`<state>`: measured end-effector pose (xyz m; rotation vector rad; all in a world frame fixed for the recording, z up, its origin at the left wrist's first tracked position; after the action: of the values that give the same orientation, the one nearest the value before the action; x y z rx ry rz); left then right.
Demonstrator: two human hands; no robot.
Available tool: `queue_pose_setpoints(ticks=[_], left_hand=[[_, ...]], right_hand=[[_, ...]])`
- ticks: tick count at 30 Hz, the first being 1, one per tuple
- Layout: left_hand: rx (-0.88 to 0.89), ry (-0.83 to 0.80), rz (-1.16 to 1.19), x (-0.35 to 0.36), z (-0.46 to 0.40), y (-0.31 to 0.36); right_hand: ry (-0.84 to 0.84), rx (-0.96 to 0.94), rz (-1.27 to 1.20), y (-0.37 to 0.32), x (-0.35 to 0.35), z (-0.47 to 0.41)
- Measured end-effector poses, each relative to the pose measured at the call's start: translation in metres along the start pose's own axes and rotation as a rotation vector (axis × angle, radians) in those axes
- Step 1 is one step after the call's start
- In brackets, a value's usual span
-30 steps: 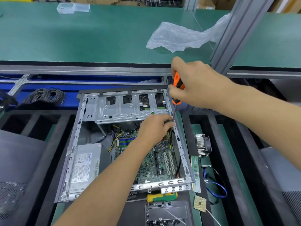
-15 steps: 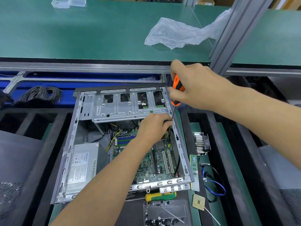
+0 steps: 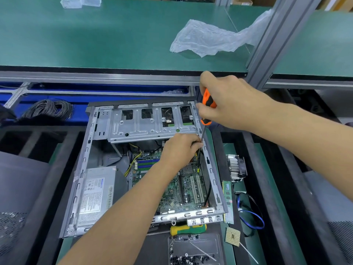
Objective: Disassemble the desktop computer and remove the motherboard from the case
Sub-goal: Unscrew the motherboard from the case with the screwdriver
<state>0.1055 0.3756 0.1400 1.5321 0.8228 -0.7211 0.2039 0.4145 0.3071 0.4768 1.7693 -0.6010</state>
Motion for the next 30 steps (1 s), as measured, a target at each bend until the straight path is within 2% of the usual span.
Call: queue_pose_setpoints(ticks=[7, 12, 16, 30], left_hand=[[0.006, -0.021, -0.027, 0.0016, 0.0013, -0.0006], [0.032, -0.038, -0.090, 0.0014, 0.0026, 0.0010], [0.057, -0.007, -0.153, 0.0017, 0.0037, 0.0021], [0.054, 0.022, -0.127, 0.0001, 0.0061, 0.0004]], right_hand=[[-0.014, 0.004, 0.009, -0.0009, 0.0000, 0.0001], [-0.040, 0.009, 0.100, -0.0015, -0.0047, -0.0002], [-0.069, 0.051, 0.130, -0.0009, -0.0061, -0.0025], [-0.079, -0.014, 0.224, -0.0101, -0.0046, -0.0036]])
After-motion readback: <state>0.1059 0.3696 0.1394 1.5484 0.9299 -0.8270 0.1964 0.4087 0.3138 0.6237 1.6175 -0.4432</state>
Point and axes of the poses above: each hand's wrist, its own z-axis away from the middle knuckle, its own x-axis out of the palm, y = z × x, the point moved 4 cm from there along -z, towards the middle knuckle, and after that the axes turned 8 degrees about -z, right-handed, at the moved point
